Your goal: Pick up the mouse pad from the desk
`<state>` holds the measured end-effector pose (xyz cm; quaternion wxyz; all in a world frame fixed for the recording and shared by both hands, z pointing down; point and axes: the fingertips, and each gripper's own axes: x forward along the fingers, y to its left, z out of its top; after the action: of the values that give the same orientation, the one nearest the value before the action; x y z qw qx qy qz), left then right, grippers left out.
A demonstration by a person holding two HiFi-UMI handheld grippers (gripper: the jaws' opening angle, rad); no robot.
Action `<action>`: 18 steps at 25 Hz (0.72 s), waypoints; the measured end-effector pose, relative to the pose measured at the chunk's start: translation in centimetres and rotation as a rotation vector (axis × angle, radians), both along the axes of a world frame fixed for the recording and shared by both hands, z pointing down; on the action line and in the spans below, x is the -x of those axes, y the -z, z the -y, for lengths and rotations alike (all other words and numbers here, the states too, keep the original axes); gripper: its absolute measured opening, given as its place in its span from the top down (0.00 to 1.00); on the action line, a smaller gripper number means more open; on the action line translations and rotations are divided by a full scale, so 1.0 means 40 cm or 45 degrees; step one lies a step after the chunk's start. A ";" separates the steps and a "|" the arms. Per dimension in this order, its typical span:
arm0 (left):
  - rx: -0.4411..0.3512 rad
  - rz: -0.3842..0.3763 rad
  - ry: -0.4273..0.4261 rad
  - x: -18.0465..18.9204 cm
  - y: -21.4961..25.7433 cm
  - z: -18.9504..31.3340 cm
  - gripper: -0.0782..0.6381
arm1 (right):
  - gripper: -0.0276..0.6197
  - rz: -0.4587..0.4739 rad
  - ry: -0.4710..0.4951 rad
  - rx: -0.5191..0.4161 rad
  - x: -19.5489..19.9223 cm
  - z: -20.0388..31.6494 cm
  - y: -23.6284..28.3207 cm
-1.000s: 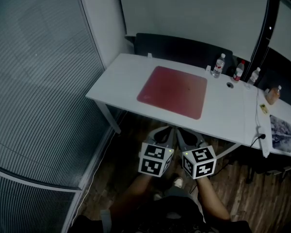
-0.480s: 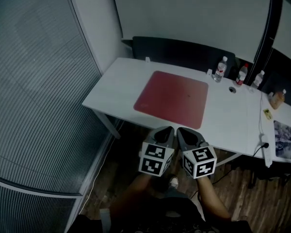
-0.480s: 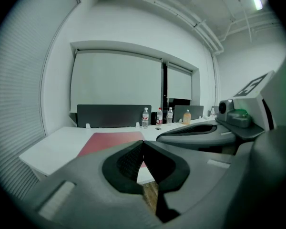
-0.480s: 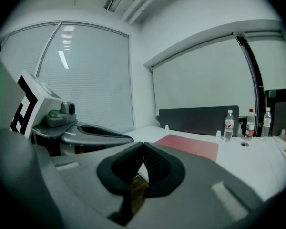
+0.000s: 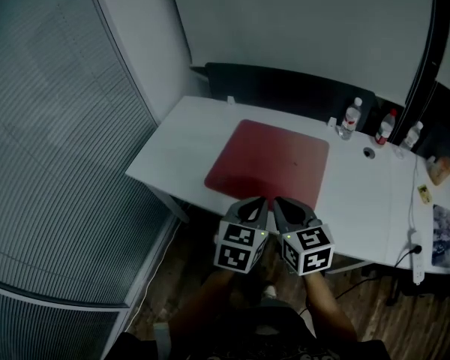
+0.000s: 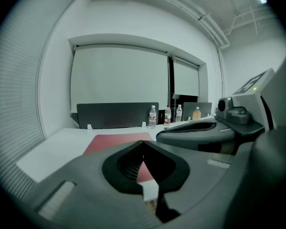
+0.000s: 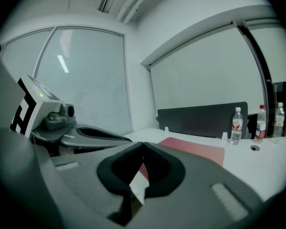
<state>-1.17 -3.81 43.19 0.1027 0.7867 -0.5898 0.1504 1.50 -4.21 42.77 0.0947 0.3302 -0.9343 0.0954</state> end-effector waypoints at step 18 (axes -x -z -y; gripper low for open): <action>0.024 0.074 0.056 -0.029 0.003 0.230 0.88 | 0.95 0.039 0.011 0.031 -0.073 0.230 -0.004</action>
<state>0.00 -13.02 43.08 0.0962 0.7678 -0.6082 0.1767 4.43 -13.42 42.91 0.0846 0.3236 -0.9358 0.1116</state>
